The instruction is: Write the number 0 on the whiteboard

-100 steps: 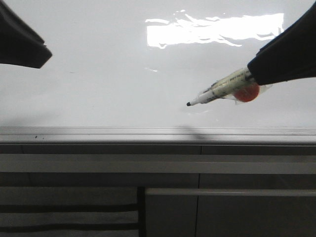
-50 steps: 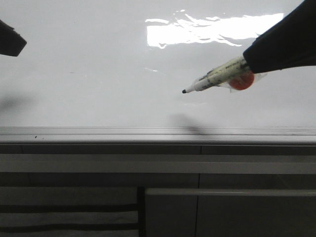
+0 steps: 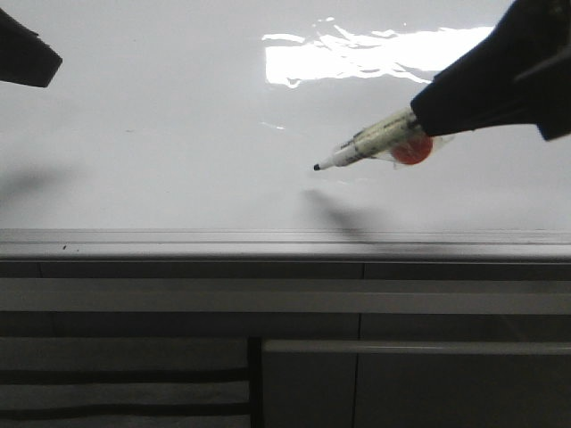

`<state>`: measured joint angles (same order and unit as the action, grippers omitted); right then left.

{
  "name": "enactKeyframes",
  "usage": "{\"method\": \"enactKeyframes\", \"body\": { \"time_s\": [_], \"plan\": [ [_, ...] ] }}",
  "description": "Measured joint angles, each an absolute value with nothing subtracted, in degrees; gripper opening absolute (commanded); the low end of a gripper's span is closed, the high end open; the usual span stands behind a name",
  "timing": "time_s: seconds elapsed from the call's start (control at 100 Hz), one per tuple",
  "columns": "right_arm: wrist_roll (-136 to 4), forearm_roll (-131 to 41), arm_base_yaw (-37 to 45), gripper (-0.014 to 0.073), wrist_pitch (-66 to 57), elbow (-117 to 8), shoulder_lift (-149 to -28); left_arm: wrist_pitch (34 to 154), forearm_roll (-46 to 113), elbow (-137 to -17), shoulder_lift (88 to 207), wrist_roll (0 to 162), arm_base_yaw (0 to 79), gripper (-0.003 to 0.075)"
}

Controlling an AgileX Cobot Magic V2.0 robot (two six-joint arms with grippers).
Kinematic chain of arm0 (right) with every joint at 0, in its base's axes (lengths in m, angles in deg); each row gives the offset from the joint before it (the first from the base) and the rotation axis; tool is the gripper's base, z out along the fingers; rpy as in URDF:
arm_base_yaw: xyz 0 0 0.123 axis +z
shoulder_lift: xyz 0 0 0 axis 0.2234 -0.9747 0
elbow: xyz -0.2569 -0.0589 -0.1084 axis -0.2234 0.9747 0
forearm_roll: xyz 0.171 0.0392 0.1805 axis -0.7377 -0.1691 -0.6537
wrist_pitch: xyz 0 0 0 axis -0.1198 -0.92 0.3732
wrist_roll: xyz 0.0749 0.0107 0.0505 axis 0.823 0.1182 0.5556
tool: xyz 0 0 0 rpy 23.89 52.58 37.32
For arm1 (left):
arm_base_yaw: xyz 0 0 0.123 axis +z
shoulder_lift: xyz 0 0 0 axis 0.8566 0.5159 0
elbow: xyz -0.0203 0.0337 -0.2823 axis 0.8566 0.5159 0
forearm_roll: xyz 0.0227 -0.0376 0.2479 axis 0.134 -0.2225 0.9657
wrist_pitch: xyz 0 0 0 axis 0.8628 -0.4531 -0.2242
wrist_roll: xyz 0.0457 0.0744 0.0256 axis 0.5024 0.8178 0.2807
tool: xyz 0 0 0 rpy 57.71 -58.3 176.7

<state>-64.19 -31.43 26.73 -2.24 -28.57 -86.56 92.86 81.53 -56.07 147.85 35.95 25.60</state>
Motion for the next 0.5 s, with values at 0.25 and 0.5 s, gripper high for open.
{"method": "enactKeyframes", "body": {
  "time_s": [0.25, 0.5],
  "plan": [
    [-64.2, -31.4, 26.7, -0.0069, -1.3, -30.9, -91.0, 92.9, 81.5, -56.1, 147.6, 35.9, 25.6, -0.002],
    [-64.2, -30.4, 26.1, -0.0069, -0.7, -31.7, -92.9, 92.9, 81.5, -56.1, 146.8, 35.9, 25.6, -0.002]
  ]
}}
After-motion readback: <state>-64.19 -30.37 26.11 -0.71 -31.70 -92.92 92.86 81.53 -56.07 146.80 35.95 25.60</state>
